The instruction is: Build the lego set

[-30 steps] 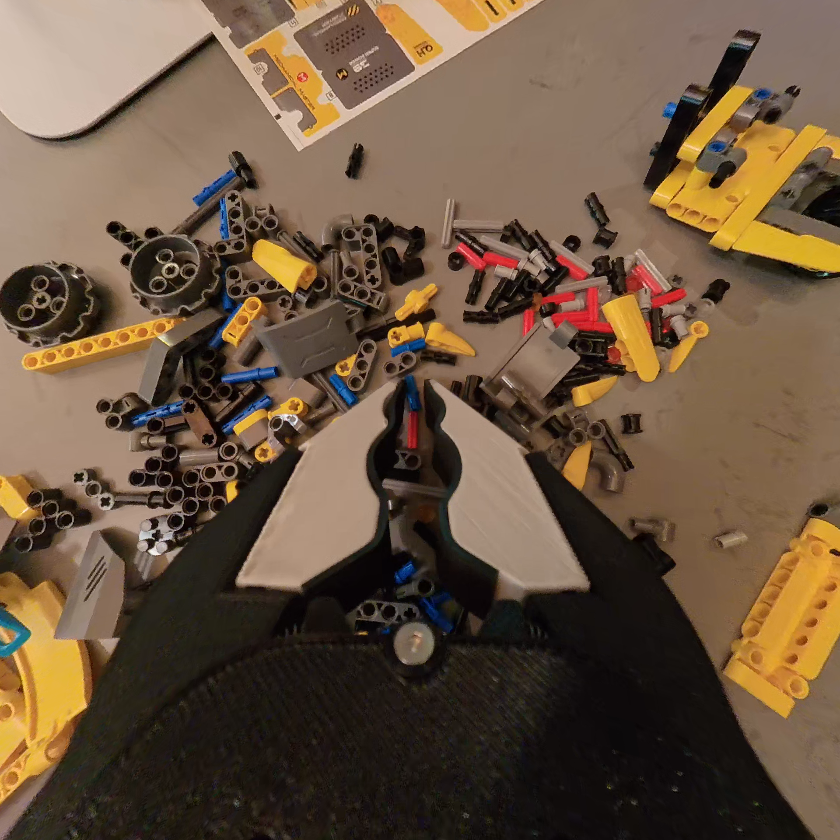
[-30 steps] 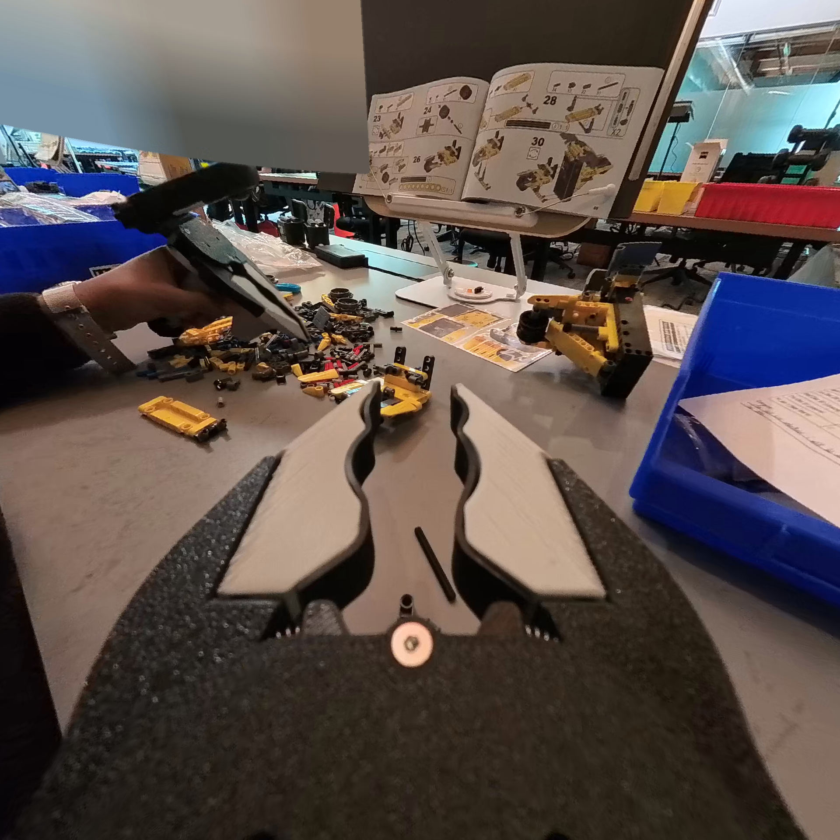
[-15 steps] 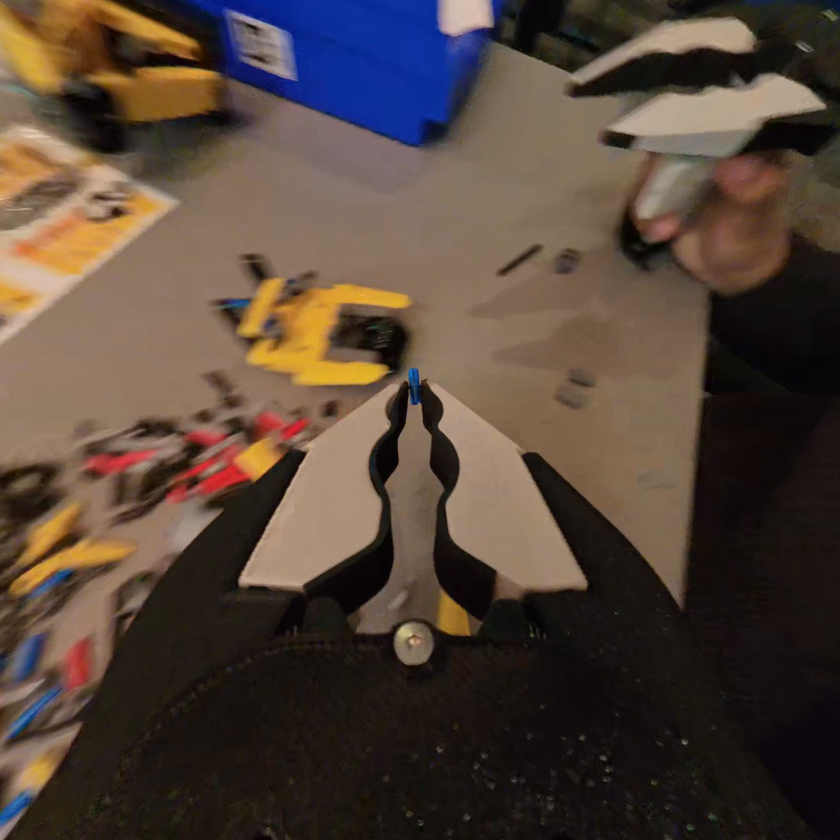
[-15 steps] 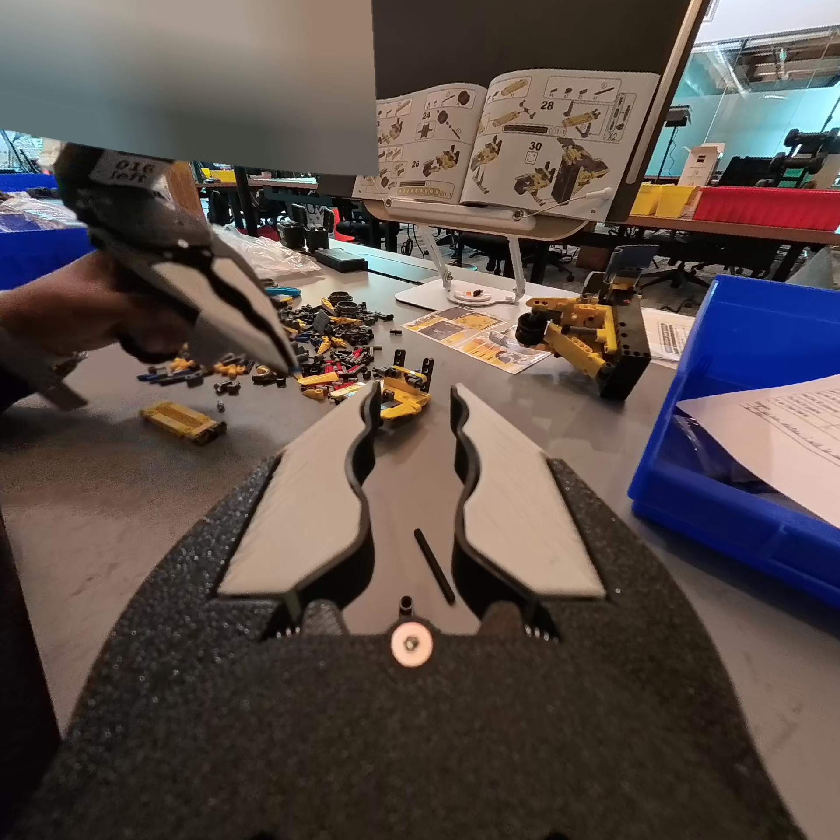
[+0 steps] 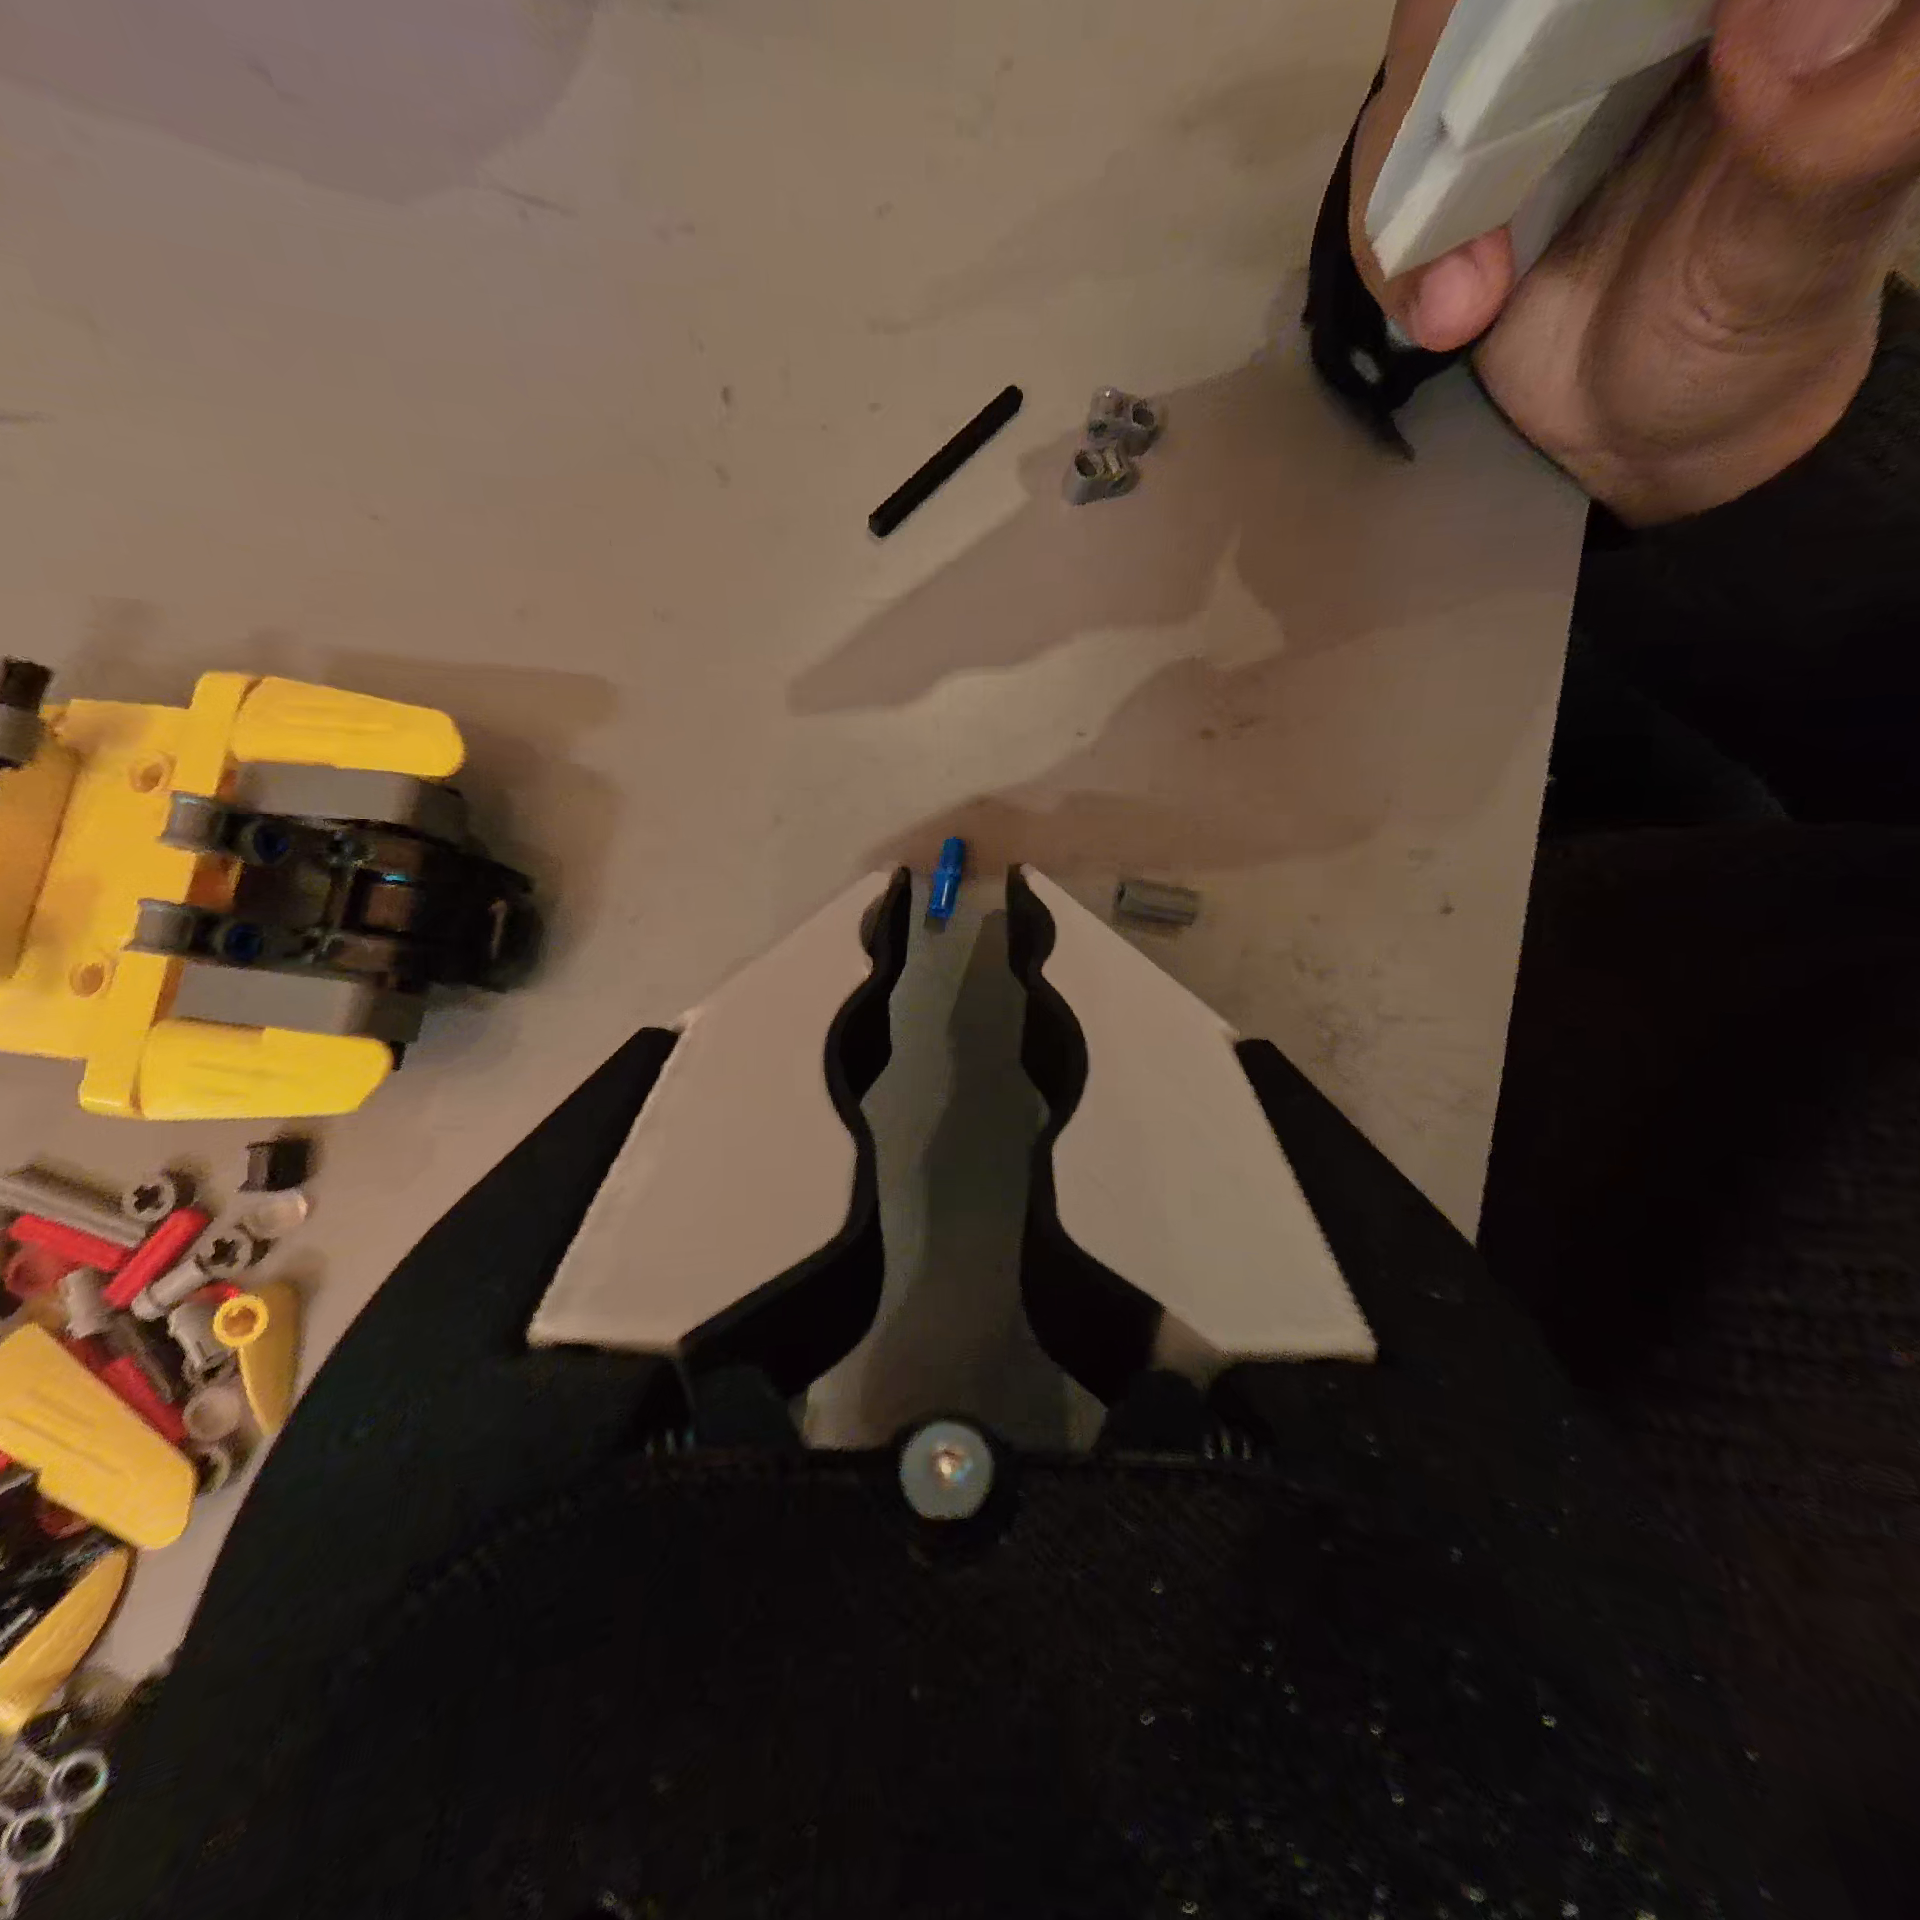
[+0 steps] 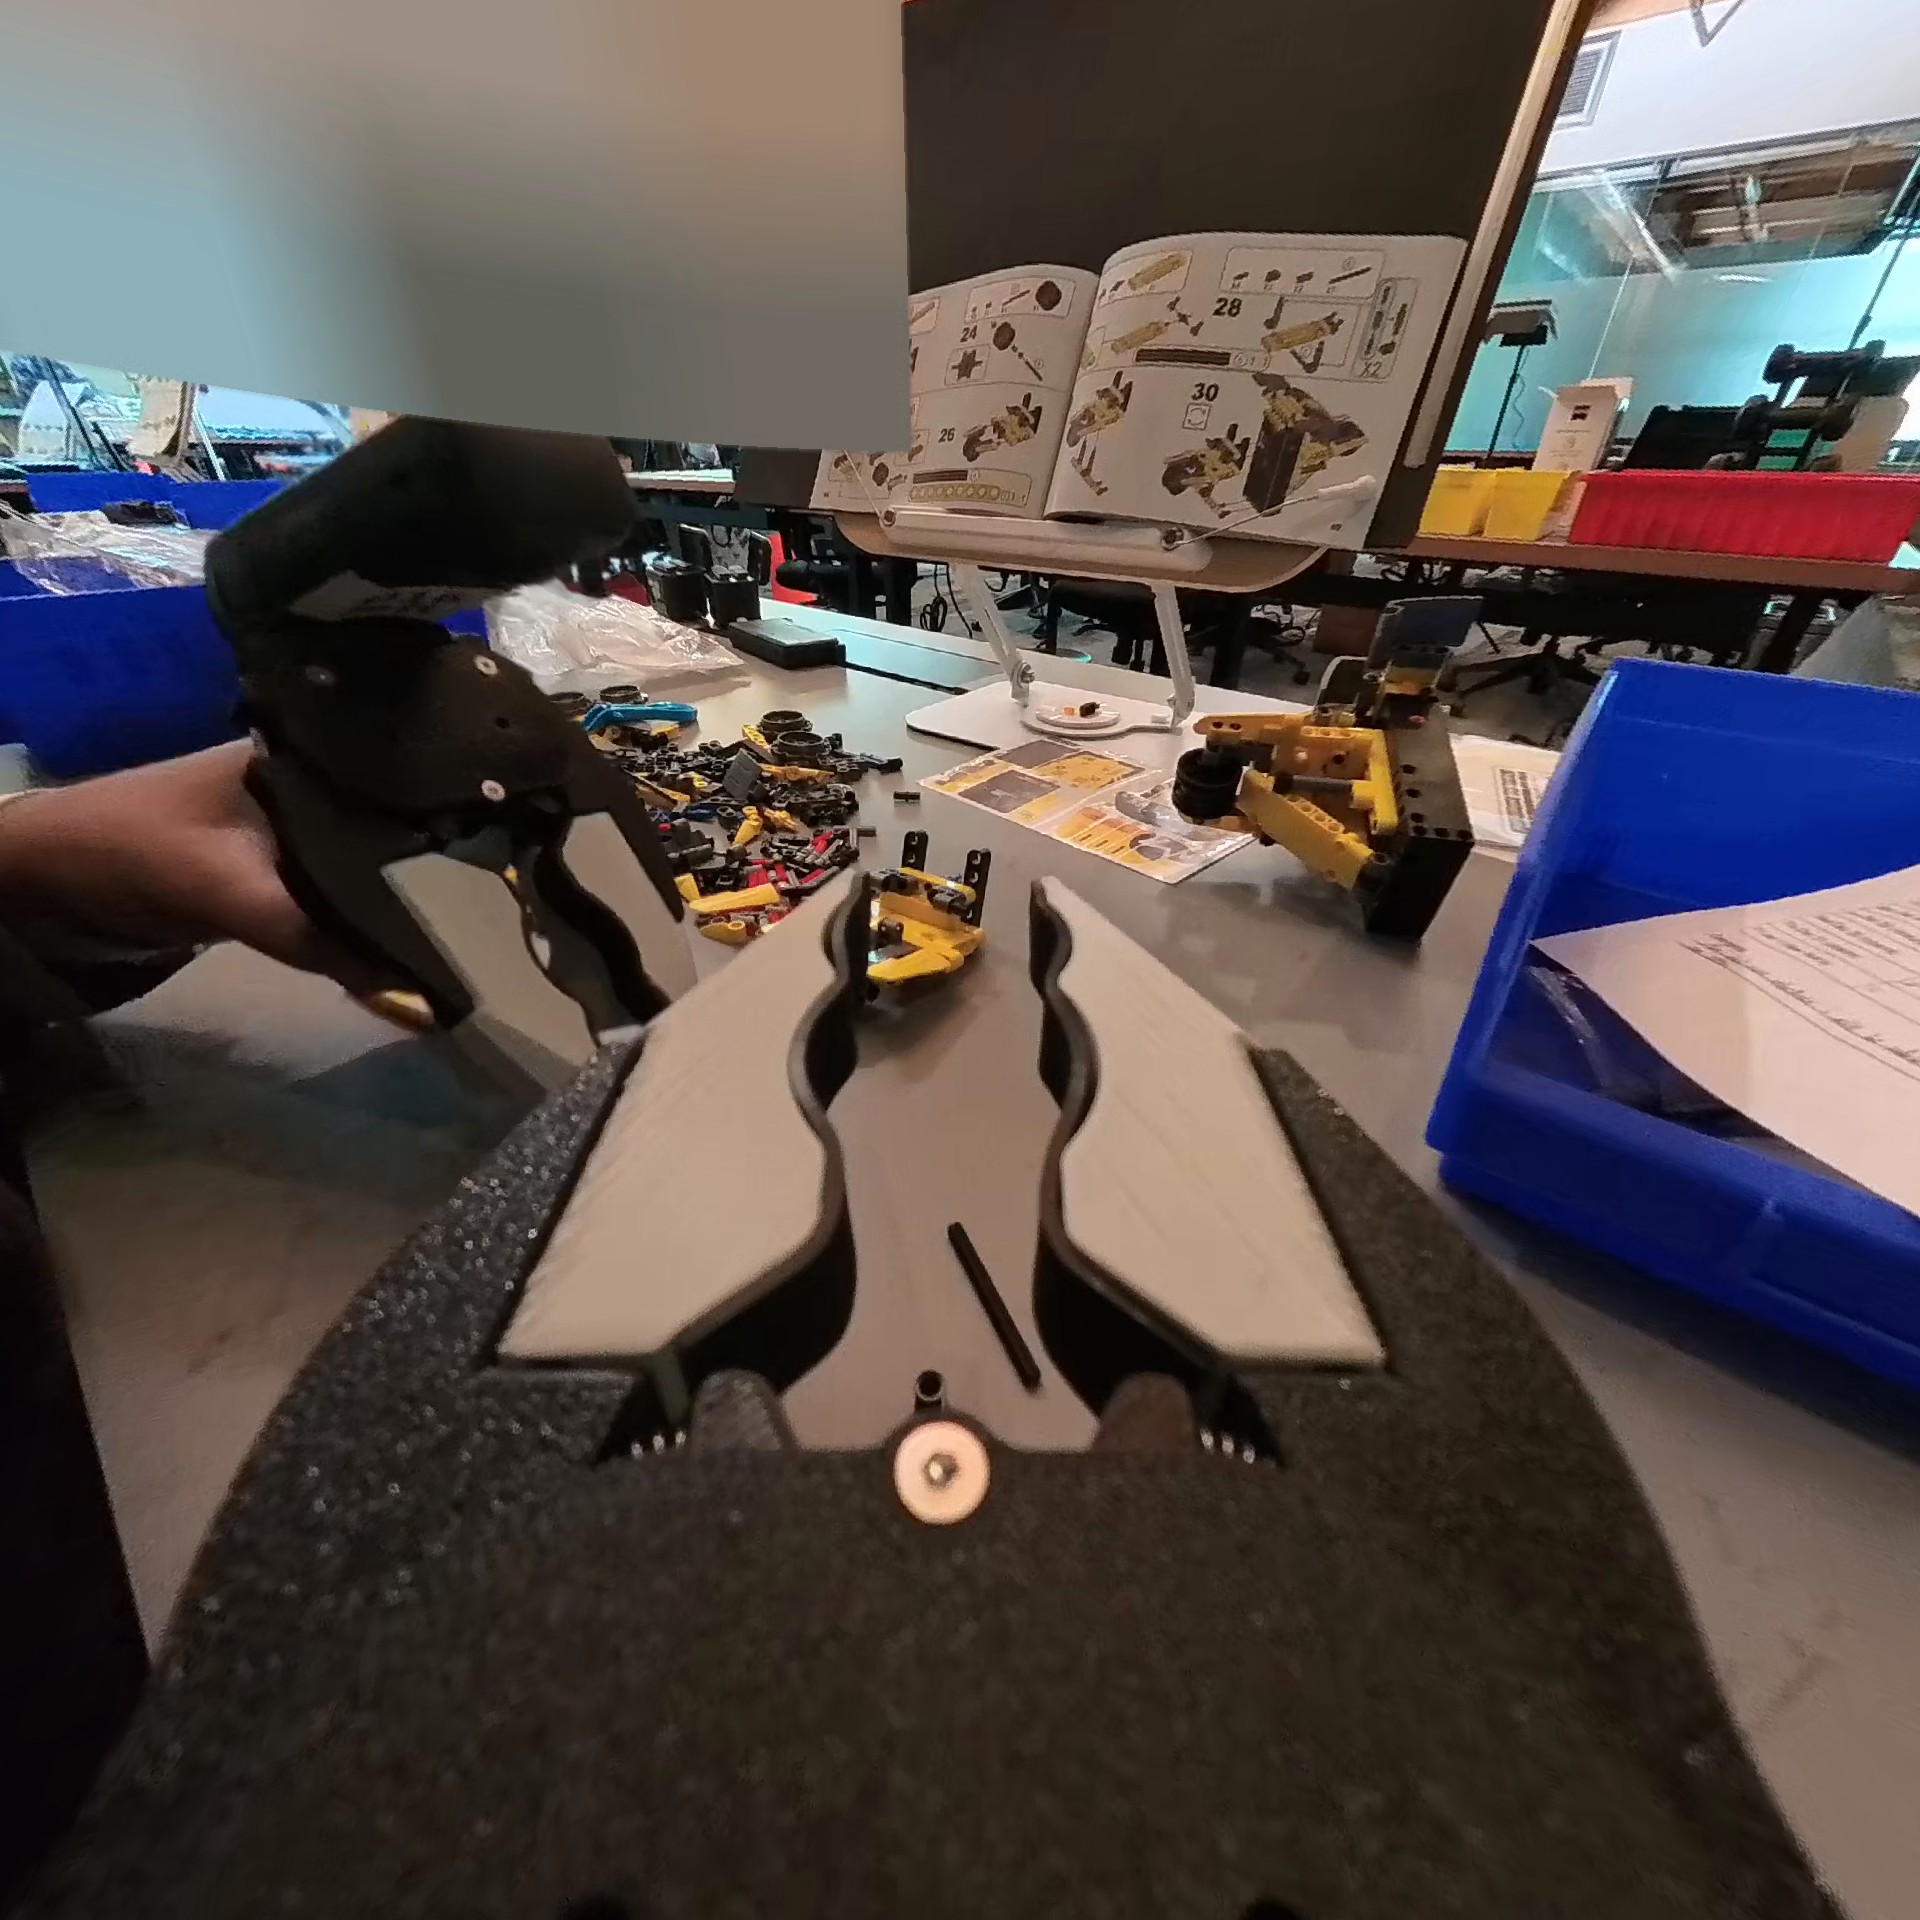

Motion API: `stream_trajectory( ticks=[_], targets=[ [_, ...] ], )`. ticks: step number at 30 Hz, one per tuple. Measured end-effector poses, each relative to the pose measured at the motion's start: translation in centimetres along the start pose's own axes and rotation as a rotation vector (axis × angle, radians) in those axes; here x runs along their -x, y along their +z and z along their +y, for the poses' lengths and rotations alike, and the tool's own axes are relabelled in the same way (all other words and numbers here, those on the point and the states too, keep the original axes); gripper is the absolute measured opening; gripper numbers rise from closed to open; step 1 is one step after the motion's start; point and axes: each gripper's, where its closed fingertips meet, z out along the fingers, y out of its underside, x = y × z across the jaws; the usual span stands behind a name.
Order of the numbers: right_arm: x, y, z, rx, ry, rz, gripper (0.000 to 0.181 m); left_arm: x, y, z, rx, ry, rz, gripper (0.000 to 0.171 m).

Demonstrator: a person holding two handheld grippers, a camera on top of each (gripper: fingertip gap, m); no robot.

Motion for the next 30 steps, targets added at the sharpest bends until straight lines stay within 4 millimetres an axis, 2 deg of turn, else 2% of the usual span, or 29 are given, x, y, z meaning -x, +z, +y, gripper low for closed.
stream_trajectory(
  ticks=[3,6,10,13,15,18,23,30],
  targets=[
    [0.0,-0.1,-0.1,-0.011,0.003,0.0,0.03,1.6,-2.5,-0.2,-0.046,-0.032,-0.043,0.016],
    [-0.1,-0.2,-0.2,-0.017,0.011,-0.003,0.03,6.1,-6.8,0.8,-0.077,-0.099,-0.204,0.016],
    [-0.1,-0.2,-0.3,-0.024,0.017,-0.005,0.03,13.7,-13.5,4.5,-0.11,-0.26,-0.463,0.013],
    [-0.1,-0.2,-0.4,-0.028,0.018,-0.004,0.03,17.9,-16.8,7.8,-0.107,-0.343,-0.602,0.008],
    [-0.2,-0.1,-0.4,-0.028,0.018,-0.004,0.03,19.4,-17.3,9.2,-0.109,-0.371,-0.621,0.001],
    [-0.2,-0.1,-0.4,-0.028,0.016,-0.001,0.029,20.7,-16.7,10.2,-0.112,-0.408,-0.603,0.0],
    [-0.2,0.0,-0.3,-0.025,0.021,0.0,0.03,20.9,-14.5,10.5,-0.074,-0.397,-0.557,0.003],
    [-0.3,-0.1,-0.4,-0.032,0.026,-0.003,0.029,21.1,-13.7,10.8,-0.04,-0.383,-0.553,0.007]
  ],
)
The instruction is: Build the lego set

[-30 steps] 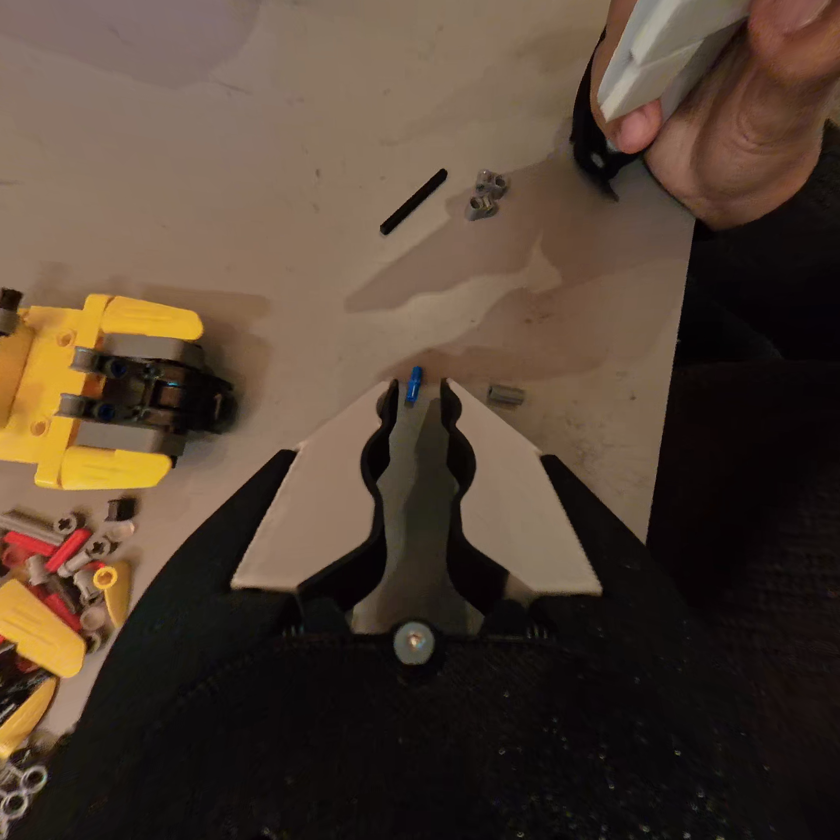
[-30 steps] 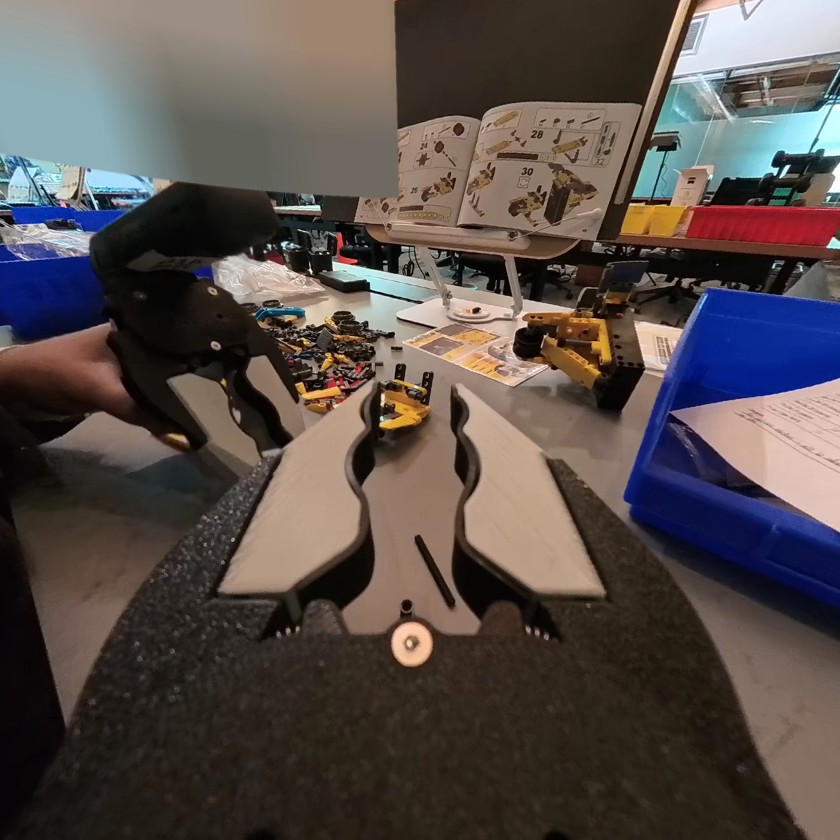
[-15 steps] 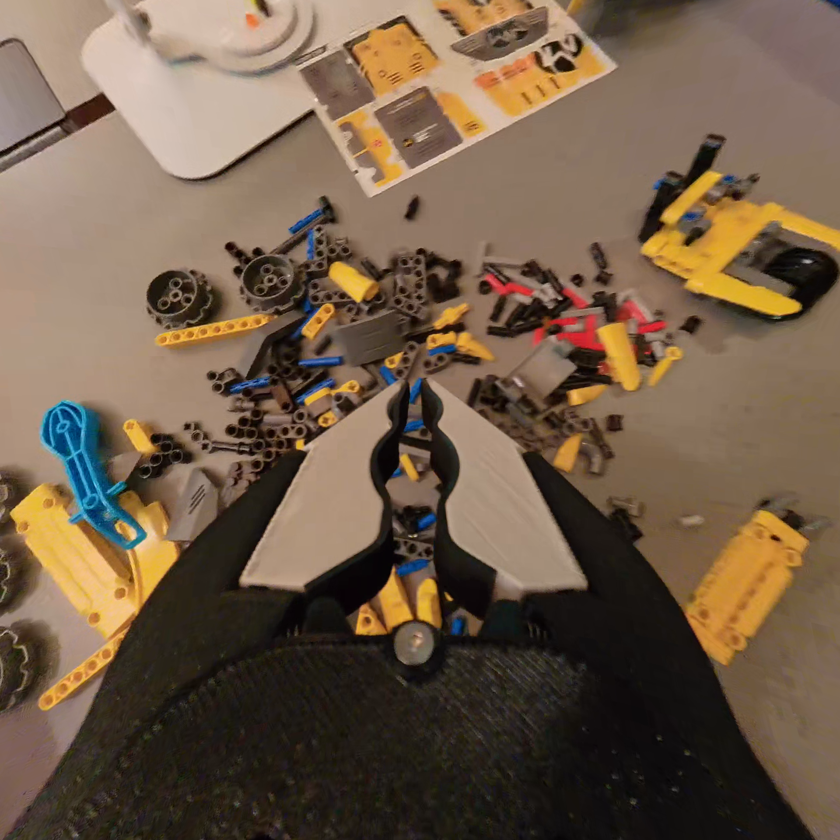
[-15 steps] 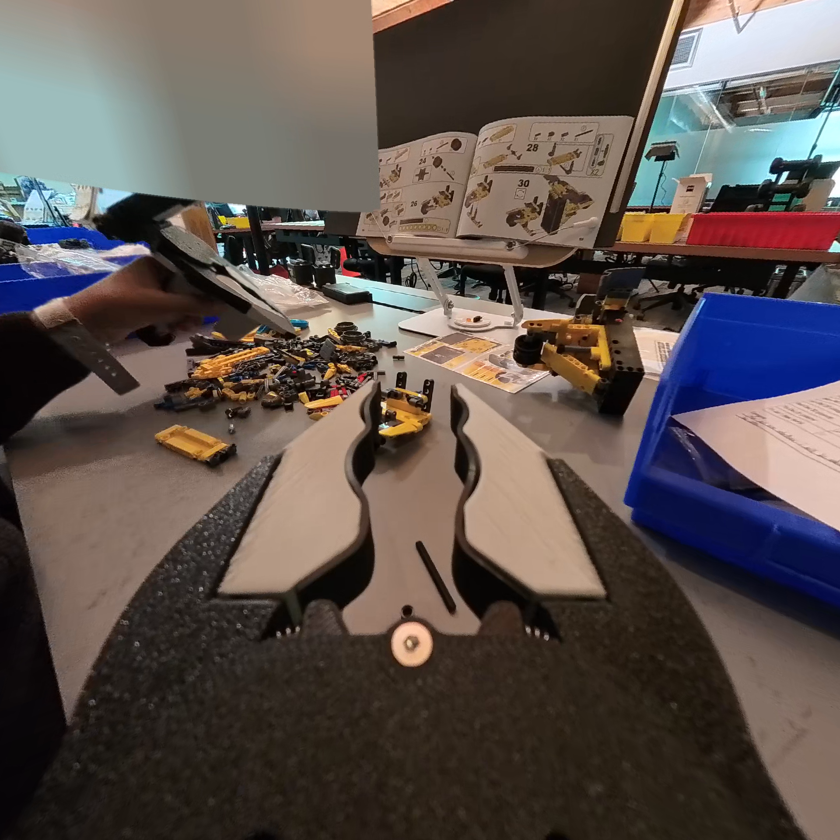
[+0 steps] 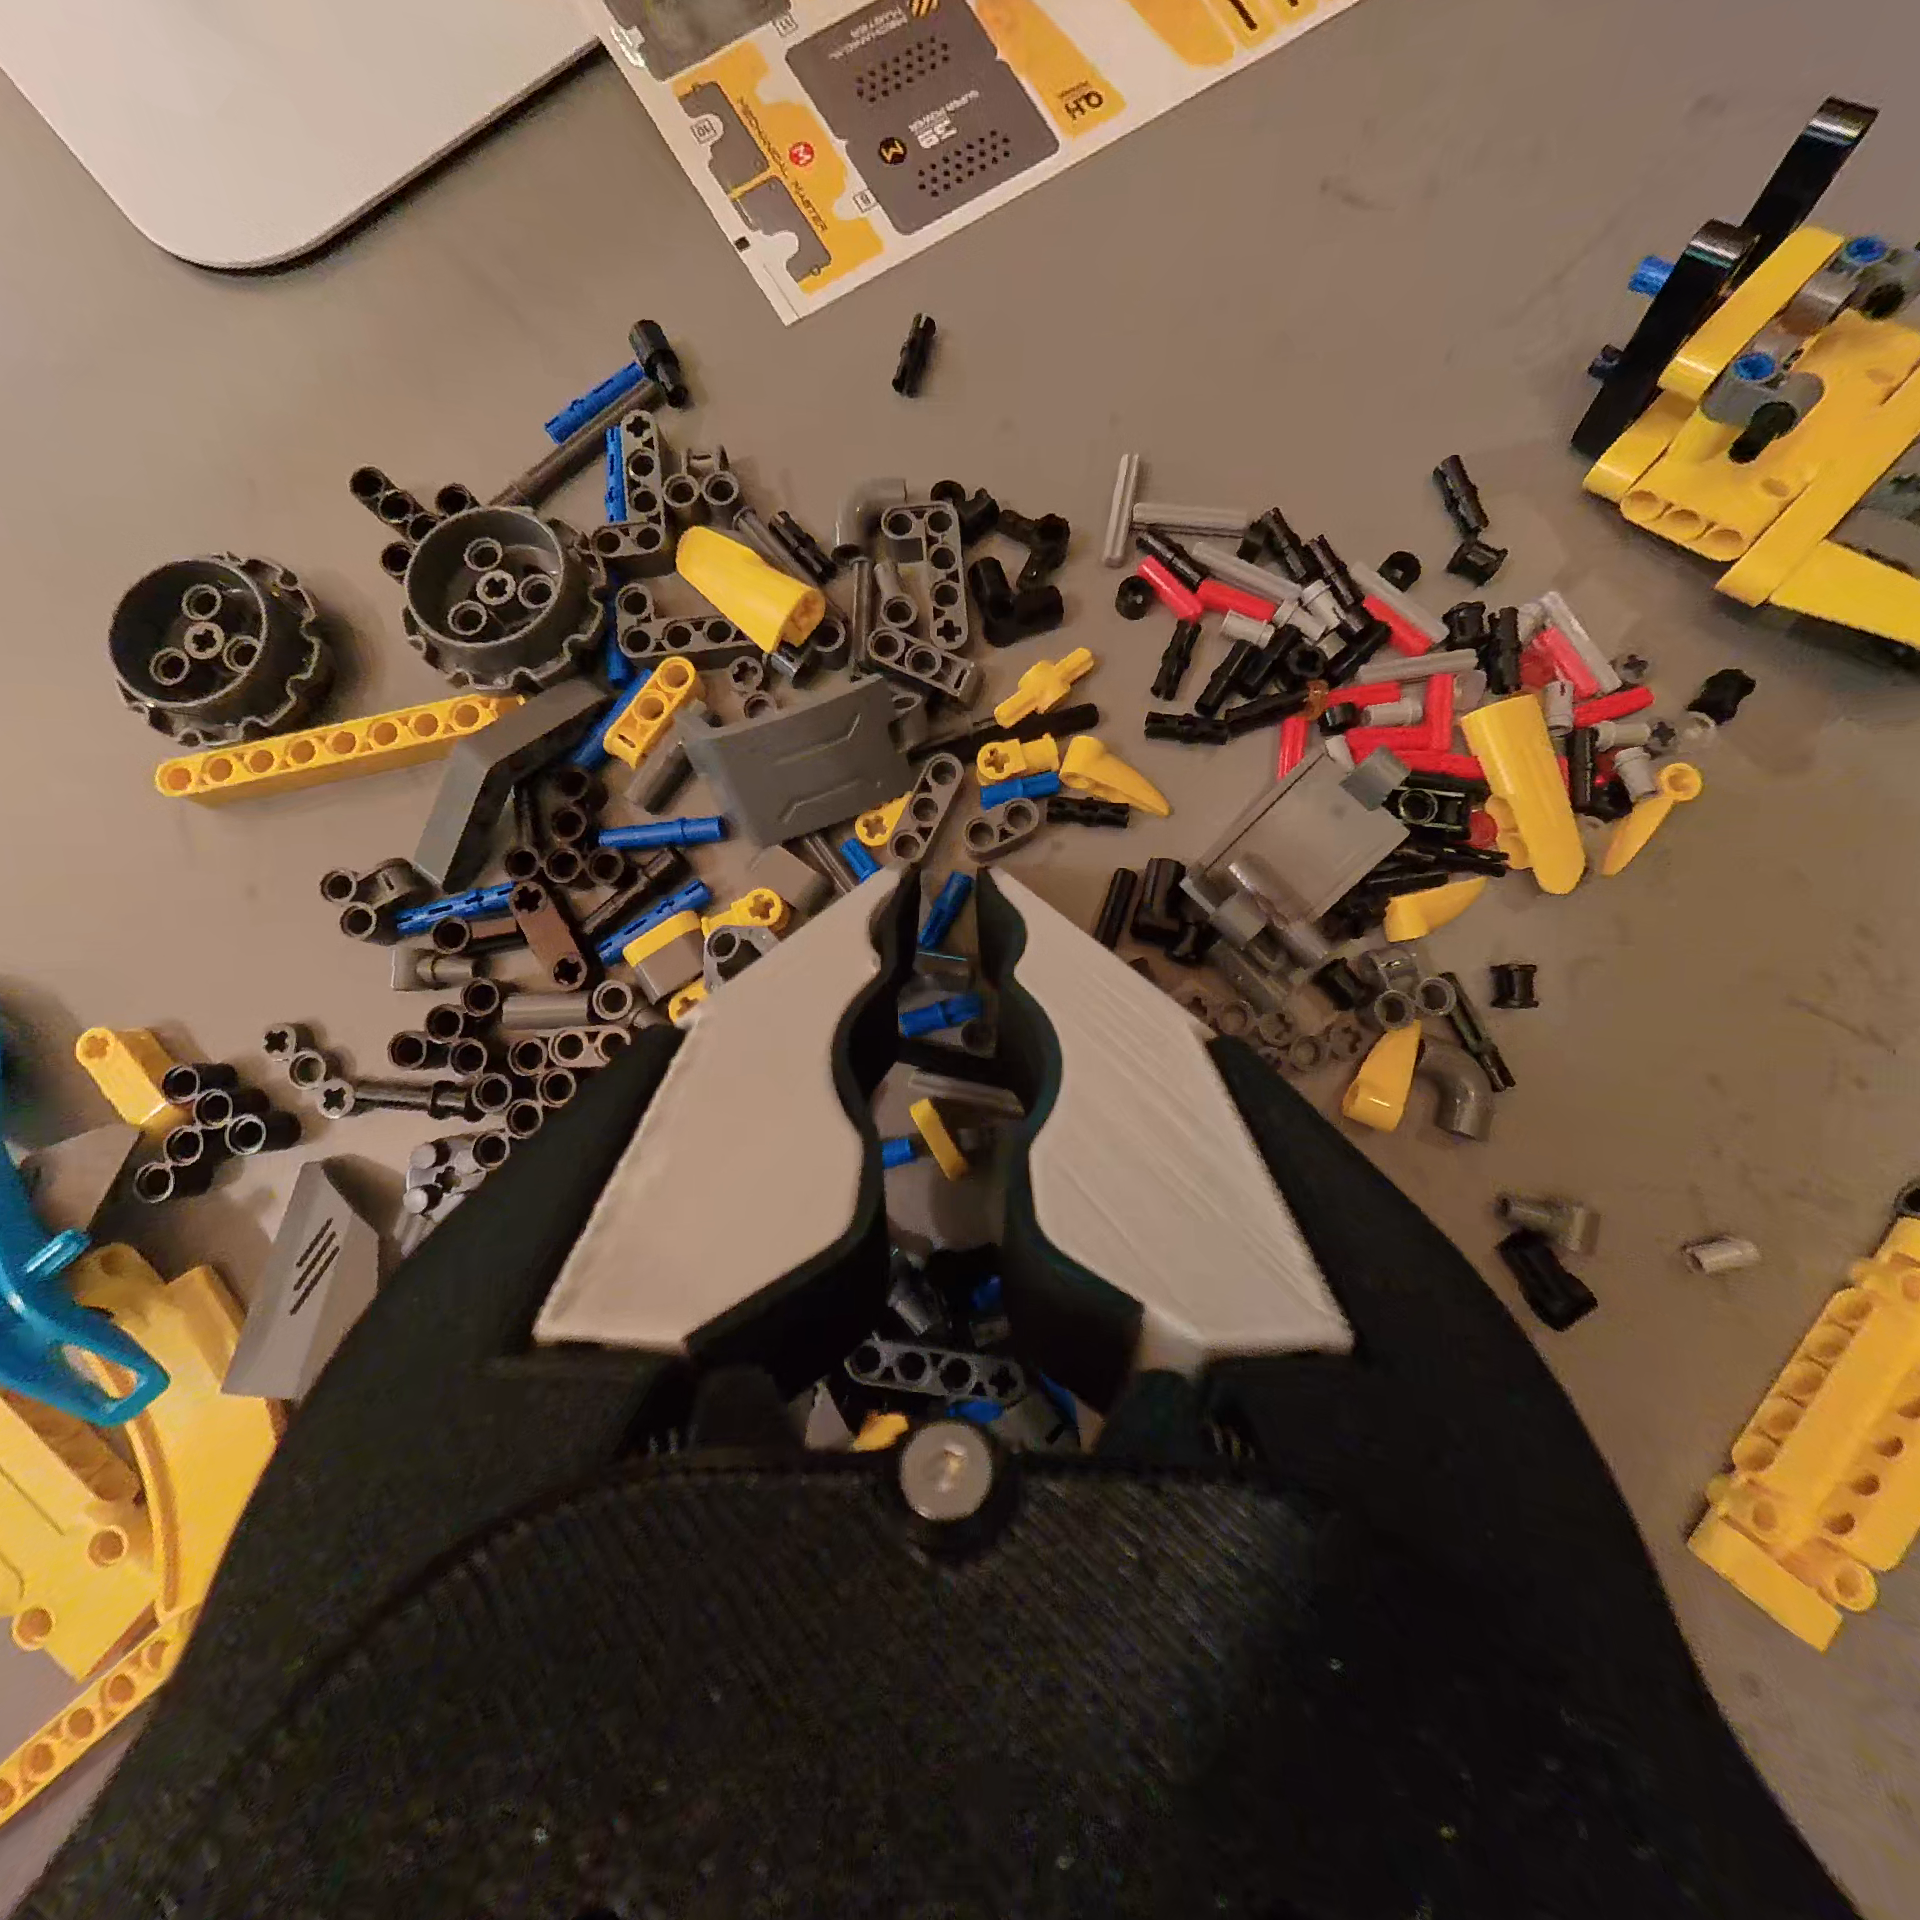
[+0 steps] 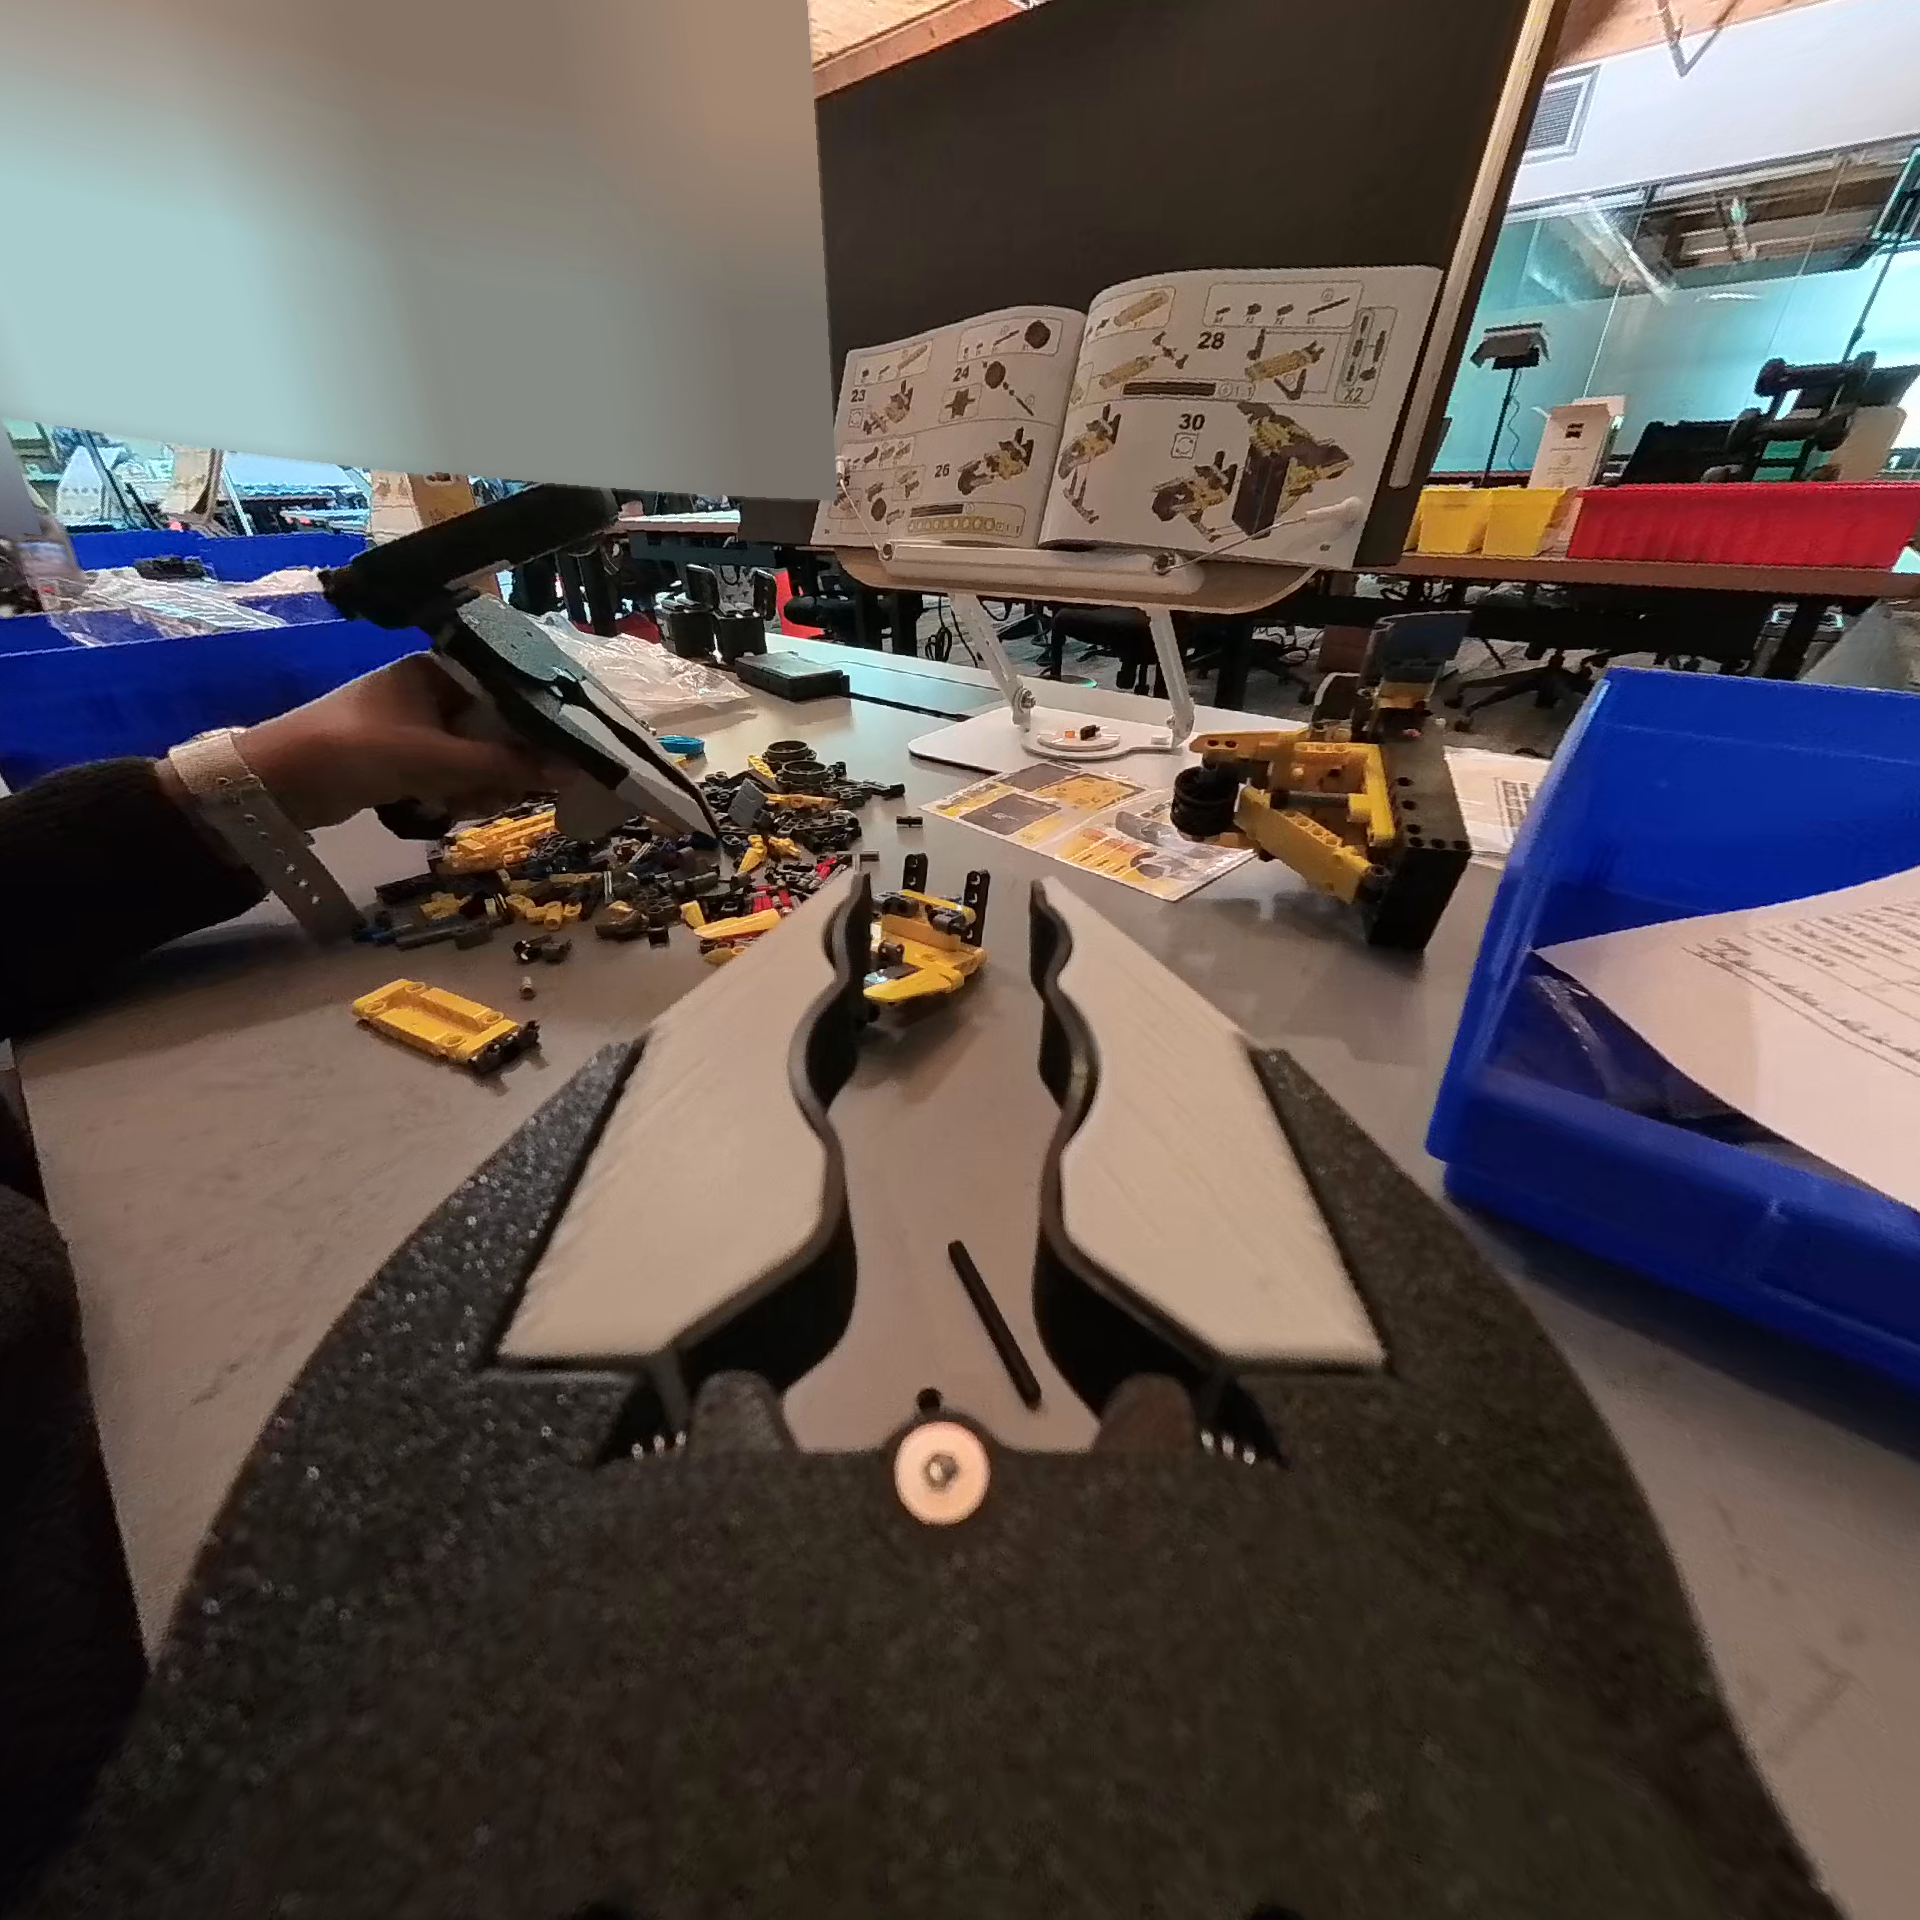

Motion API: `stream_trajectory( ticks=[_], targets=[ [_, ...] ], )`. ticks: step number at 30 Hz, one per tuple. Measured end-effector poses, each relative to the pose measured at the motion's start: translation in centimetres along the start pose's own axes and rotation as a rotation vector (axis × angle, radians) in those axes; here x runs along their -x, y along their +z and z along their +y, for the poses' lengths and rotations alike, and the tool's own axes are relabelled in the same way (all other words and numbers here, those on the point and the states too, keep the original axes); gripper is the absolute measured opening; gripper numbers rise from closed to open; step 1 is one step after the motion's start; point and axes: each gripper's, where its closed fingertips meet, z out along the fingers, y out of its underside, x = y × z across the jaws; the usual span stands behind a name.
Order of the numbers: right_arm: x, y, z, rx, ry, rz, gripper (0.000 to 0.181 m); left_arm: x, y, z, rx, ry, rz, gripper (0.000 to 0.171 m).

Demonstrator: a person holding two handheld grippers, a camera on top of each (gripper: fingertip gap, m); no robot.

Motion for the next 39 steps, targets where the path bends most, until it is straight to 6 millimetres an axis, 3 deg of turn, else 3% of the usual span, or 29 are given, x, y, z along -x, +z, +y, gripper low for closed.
stream_trajectory(
  ticks=[9,12,15,21,23,26,28,32,37,39],
  targets=[
    [-0.1,-0.2,-0.2,-0.014,0.004,0.0,0.029,-0.5,0.1,0.5,0.024,0.031,0.001,0.005],
    [-0.1,-0.2,-0.2,-0.017,0.005,0.002,0.029,-0.7,-0.8,-0.6,-0.031,0.067,-0.027,0.001],
    [-0.1,-0.2,-0.2,-0.016,0.008,0.001,0.03,-2.2,-2.0,-2.4,-0.114,0.095,0.001,0.001],
    [-0.1,-0.2,-0.2,-0.019,0.01,0.002,0.029,-10.4,-2.6,-4.8,-0.169,0.213,0.193,0.001],
    [-0.2,-0.3,-0.3,-0.022,0.01,0.003,0.03,-14.6,-2.5,-5.3,-0.185,0.234,0.323,0.001],
    [-0.2,-0.3,-0.3,-0.026,0.012,0.001,0.029,-20.7,-1.9,-4.9,-0.161,0.283,0.49,0.001],
    [-0.2,-0.4,-0.4,-0.032,0.012,0.002,0.029,-23.6,-1.0,-4.1,-0.126,0.331,0.547,0.001],
    [-0.2,-0.6,-0.6,-0.048,0.017,-0.001,0.03,-26.7,0.6,-2.6,-0.055,0.4,0.583,0.002],
    [-0.3,-0.9,-0.9,-0.07,0.034,-0.007,0.03,-27.2,1.0,-2.1,-0.034,0.432,0.569,0.002],
    [-0.3,-1.0,-1.1,-0.082,0.044,-0.012,0.03,-27.2,0.8,-2.3,-0.034,0.406,0.591,0.011]
  ],
)
